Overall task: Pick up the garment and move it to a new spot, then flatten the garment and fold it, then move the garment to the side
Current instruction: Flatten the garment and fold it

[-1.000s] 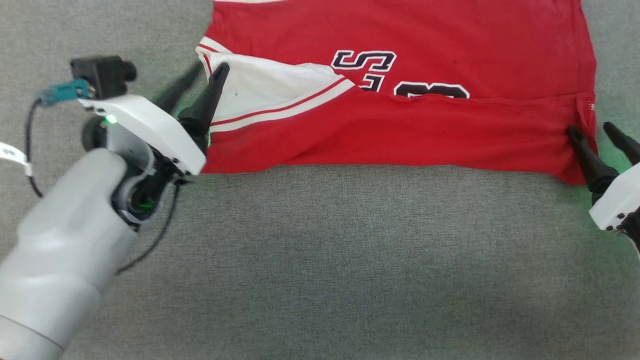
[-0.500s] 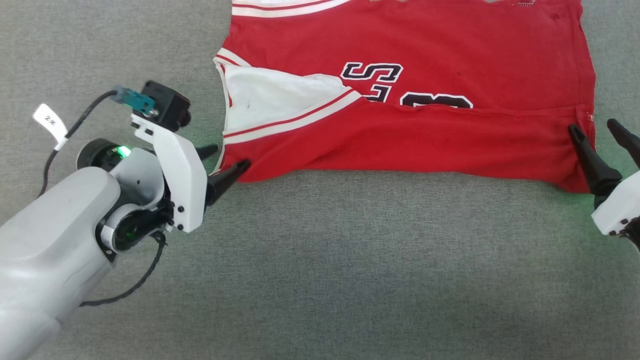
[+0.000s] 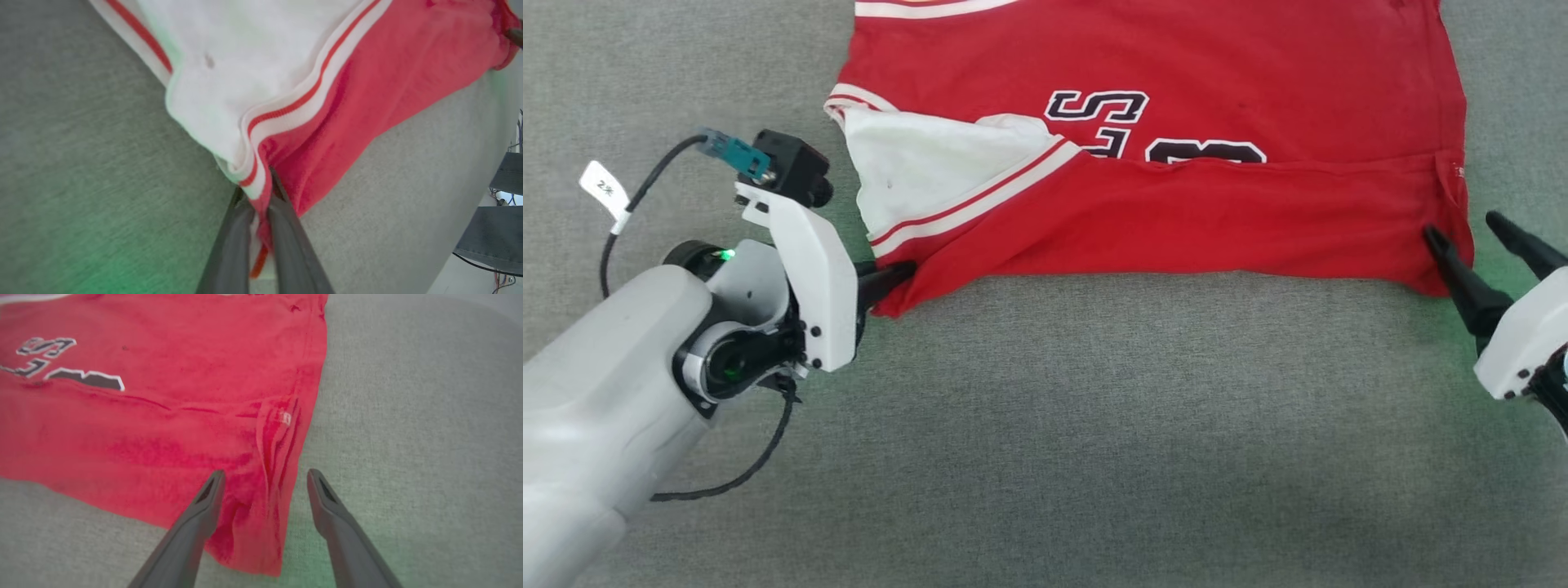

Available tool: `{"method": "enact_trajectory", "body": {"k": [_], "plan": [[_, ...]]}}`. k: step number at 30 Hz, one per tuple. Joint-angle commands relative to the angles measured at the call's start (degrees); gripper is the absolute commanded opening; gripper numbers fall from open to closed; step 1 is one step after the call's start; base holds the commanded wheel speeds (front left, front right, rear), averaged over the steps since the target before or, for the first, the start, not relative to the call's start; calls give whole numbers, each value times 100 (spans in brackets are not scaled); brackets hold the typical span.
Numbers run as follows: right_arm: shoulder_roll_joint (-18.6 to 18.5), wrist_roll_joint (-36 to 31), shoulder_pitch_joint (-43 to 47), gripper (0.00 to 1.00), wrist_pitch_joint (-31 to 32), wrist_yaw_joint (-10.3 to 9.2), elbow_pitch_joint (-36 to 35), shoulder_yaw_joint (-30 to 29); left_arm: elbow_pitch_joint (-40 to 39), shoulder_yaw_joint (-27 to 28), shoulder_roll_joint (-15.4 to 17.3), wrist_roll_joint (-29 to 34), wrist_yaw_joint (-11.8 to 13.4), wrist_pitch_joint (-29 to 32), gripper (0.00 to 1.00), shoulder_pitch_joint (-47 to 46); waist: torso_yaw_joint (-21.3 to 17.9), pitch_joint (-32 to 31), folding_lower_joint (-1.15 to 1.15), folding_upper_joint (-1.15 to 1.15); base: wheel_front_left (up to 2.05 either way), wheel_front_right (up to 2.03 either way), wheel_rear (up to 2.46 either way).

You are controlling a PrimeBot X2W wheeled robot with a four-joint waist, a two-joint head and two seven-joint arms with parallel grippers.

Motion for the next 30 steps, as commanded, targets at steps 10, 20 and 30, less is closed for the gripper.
{"method": "enact_trajectory", "body": {"k": [10, 20, 30], "plan": [[-570, 204, -78, 100, 1557, -3, 121, 659, -49, -131, -195, 198, -137, -292, 0, 197, 41, 6, 0, 0, 0, 0, 0], [-818, 550, -348, 0, 2096, -8, 279, 765, 31, -107, -355, 228, -263, -635, 0, 258, 274, -98, 0, 0, 0, 0, 0], [-1056, 760, -191, 0, 2184, -6, 62, 907, -646, 29, 242, 26, -160, -1023, 0, 934, 326, -398, 0, 0, 0, 0, 0]]}}
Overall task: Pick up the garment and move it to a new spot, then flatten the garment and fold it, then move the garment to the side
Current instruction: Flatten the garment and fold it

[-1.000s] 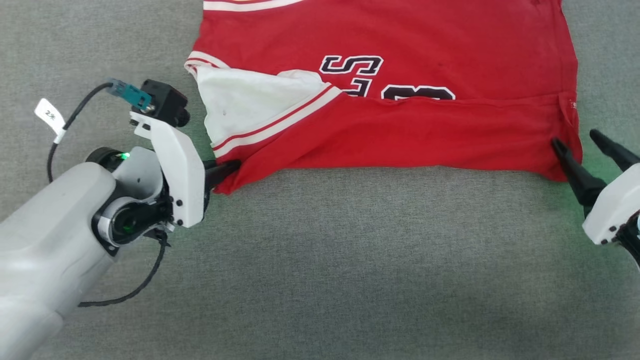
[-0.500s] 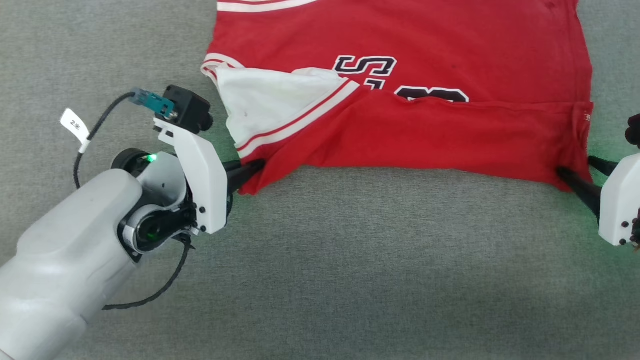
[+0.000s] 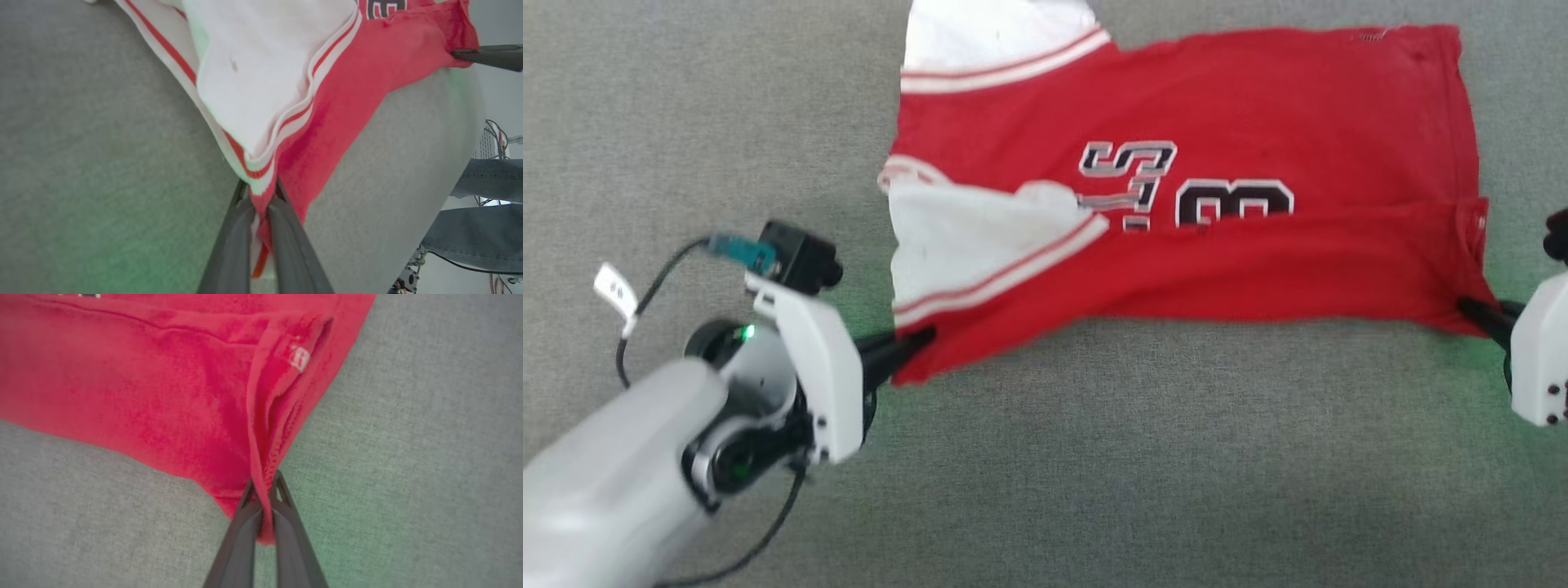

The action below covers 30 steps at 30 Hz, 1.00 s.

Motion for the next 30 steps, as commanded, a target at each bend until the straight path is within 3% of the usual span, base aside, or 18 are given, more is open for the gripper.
{"method": "enact_trajectory", "body": {"k": [1, 10, 18, 19, 20, 21, 22, 23, 24, 30], "plan": [[-50, 86, 120, 0, 45, -11, -25, 27, -189, 13, 128, -40, 66, -64, 0, 221, 26, -46, 0, 0, 0, 0, 0], [-610, 414, 947, 0, 308, -11, -491, 8, -1668, 21, 808, -270, 620, -510, 0, 1242, 189, -121, 0, 0, 0, 0, 0], [-700, 375, 1461, 1, 237, -11, -1044, -486, -2270, 62, 956, -240, 987, -903, 0, 1666, 188, -84, 0, 0, 0, 0, 0], [-642, 312, 1441, 29, 149, -11, -1048, -589, -2271, 83, 937, -215, 1010, -949, 0, 1667, 186, -86, 0, 0, 0, 0, 0], [-575, 251, 1438, 69, 92, -11, -1029, -663, -2256, 106, 925, -190, 1034, -998, 36, 1659, 181, -88, 0, 0, 0, 0, 0], [-504, 195, 1441, 100, 36, -11, -1017, -731, -2236, 128, 913, -186, 1059, -1037, 45, 1649, 176, -92, 0, 0, 0, 0, 0], [-428, 136, 1433, 100, -30, -11, -1015, -822, -2213, 167, 915, -198, 1089, -1087, 57, 1643, 170, -93, 0, 0, 0, 0, 0], [-353, 65, 1418, 100, -91, -11, -1017, -905, -2185, 223, 920, -226, 1133, -1138, 83, 1630, 159, -94, 0, 0, 0, 0, 0], [-282, -24, 1402, 100, -161, -11, -1063, -947, -2162, 276, 931, -247, 1172, -1186, 100, 1599, 145, -92, 0, 0, 0, 0, 0], [237, -570, 1248, 100, -1033, -8, -1356, -1214, -1931, 631, 1059, -74, 1374, -1482, 100, 1276, -3, -69, 0, 0, 0, 0, 0]]}}
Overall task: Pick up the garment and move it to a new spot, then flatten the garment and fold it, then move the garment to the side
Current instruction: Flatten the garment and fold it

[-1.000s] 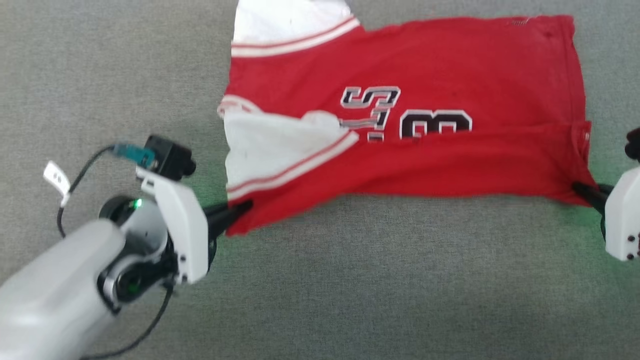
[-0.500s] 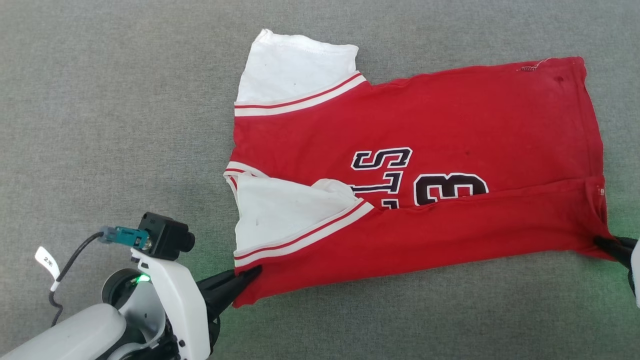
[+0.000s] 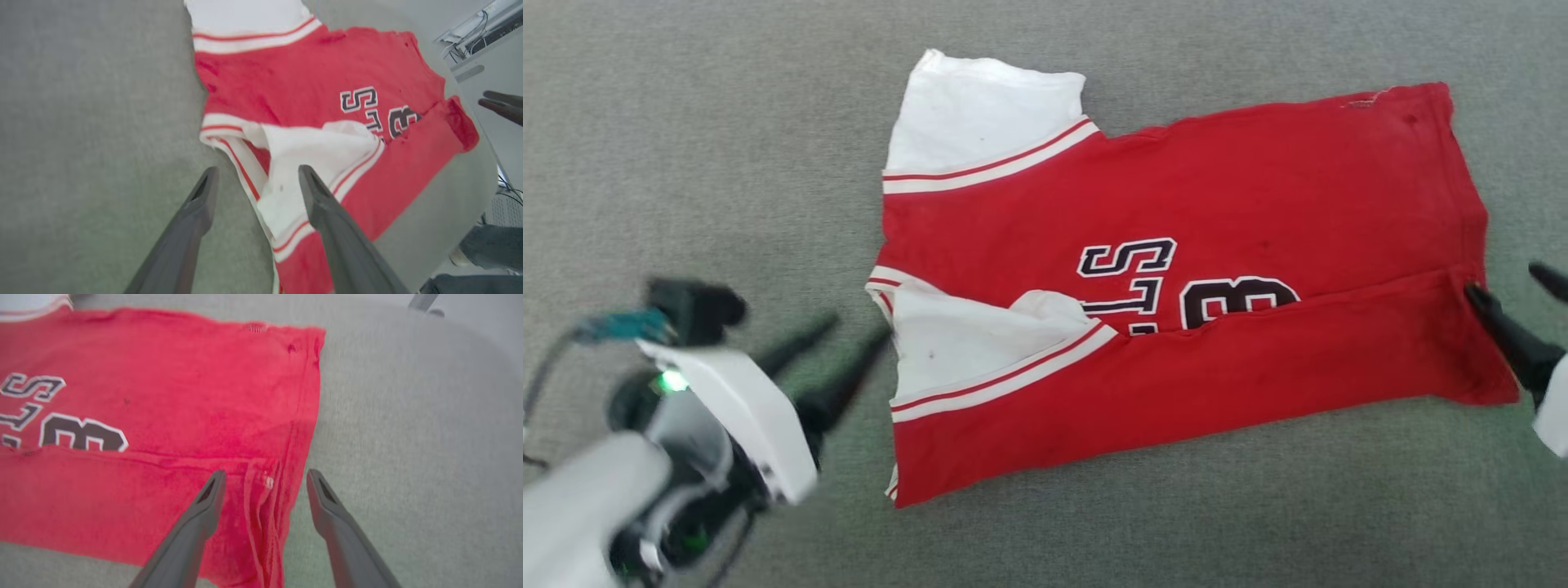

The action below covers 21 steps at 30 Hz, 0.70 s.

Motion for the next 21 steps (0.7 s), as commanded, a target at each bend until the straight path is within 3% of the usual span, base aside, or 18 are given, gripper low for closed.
{"method": "enact_trajectory", "body": {"k": [1, 4, 10, 15, 21], "plan": [[102, -61, -79, 100, -156, -5, -30, -32, 65, 56, -25, 57, 33, -69, 100, -123, -48, 14, 0, 0, 0, 0, 0], [439, -396, -189, 100, -799, -5, -86, -96, 516, 220, -143, 340, 134, -282, 100, -499, -176, 54, 0, 0, 0, 0, 0], [1102, -854, -397, 100, -1773, -5, -96, -27, 1803, 392, -639, 686, -124, -356, 100, -1551, -522, 223, 0, 0, 0, 0, 0], [1396, -1001, -610, 100, -2179, -5, -107, 107, 3000, 334, -919, 954, -349, 6, 100, -2520, -928, 448, 0, 0, 0, 0, 0], [1557, -1015, -736, 100, -2377, -5, 53, 241, 4231, 13, -1167, 1072, -732, 1032, 100, -3401, -1307, 673, 0, 0, 0, 0, 0]]}}
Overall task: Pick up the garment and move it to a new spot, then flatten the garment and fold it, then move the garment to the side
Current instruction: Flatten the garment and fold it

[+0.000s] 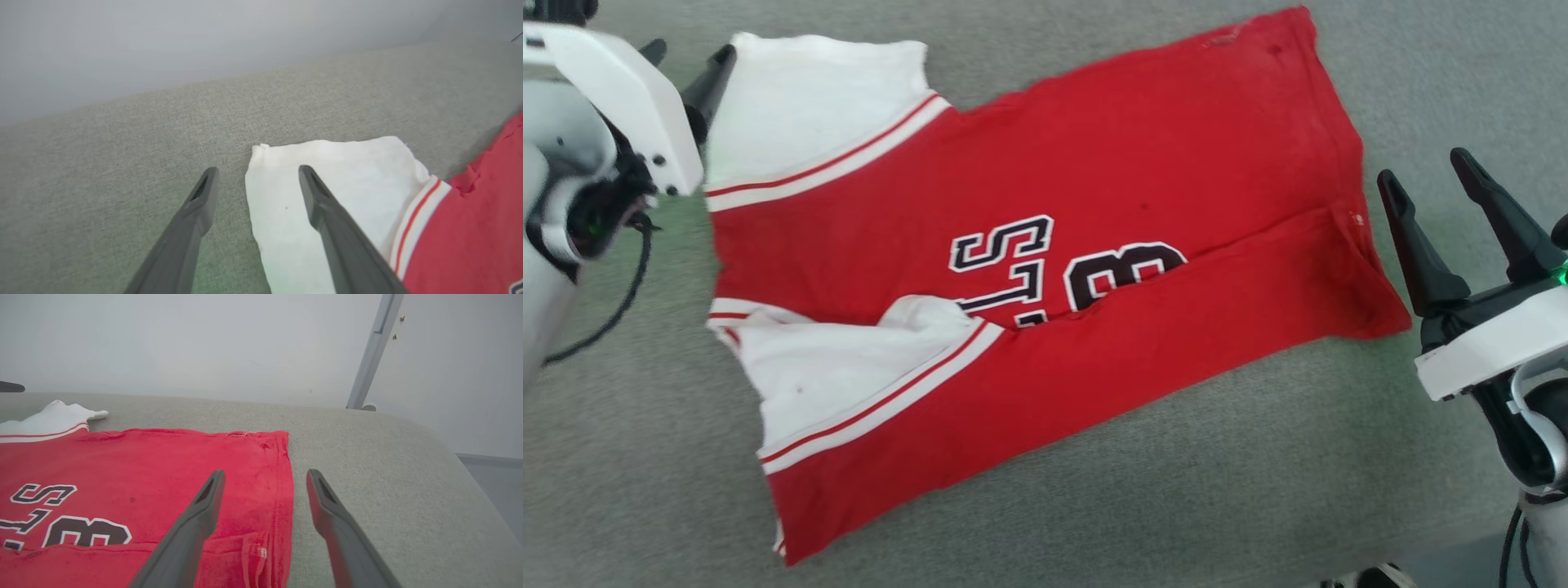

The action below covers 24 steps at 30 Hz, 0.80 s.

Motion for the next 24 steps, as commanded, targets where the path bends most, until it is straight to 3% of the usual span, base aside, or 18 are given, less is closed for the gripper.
{"method": "enact_trajectory", "body": {"k": [1, 9, 10, 11, 12, 13, 18, 24], "plan": [[41, 10, -82, 100, -57, -5, 33, 22, 134, -47, -31, 19, -63, 150, 100, -127, -170, 156, 0, 0, 0, 0, 0], [57, 62, -143, 100, -192, -5, 206, 104, 1044, -395, -308, -56, -450, 1411, 99, -606, -328, 321, 0, 0, 0, 0, 0], [37, 63, -147, 100, -178, -5, 223, 118, 1099, -428, -350, -56, -502, 1483, 85, -633, -324, 331, 0, 0, 0, 0, 0], [17, 70, -164, 100, -156, -5, 234, 137, 1135, -459, -396, -59, -555, 1555, 54, -661, -311, 341, 0, 0, 0, 0, 0], [-11, 70, -198, 100, -120, -5, 242, 167, 1154, -478, -444, -78, -604, 1591, 35, -671, -296, 349, 0, 0, 0, 0, 0], [-49, 71, -238, 100, -93, -5, 245, 200, 1170, -484, -497, -102, -644, 1611, 2, -691, -276, 361, 0, 0, 0, 0, 0], [-215, 223, -555, 100, 282, -5, 306, 540, 1233, -522, -587, -59, -742, 1562, 0, -786, -212, 409, 0, 0, 0, 0, 0], [-667, 550, -1821, 100, 1094, -5, 837, 1173, 1219, -622, -790, 71, -846, 1417, 0, -956, 5, 571, 0, 0, 0, 0, 0]]}}
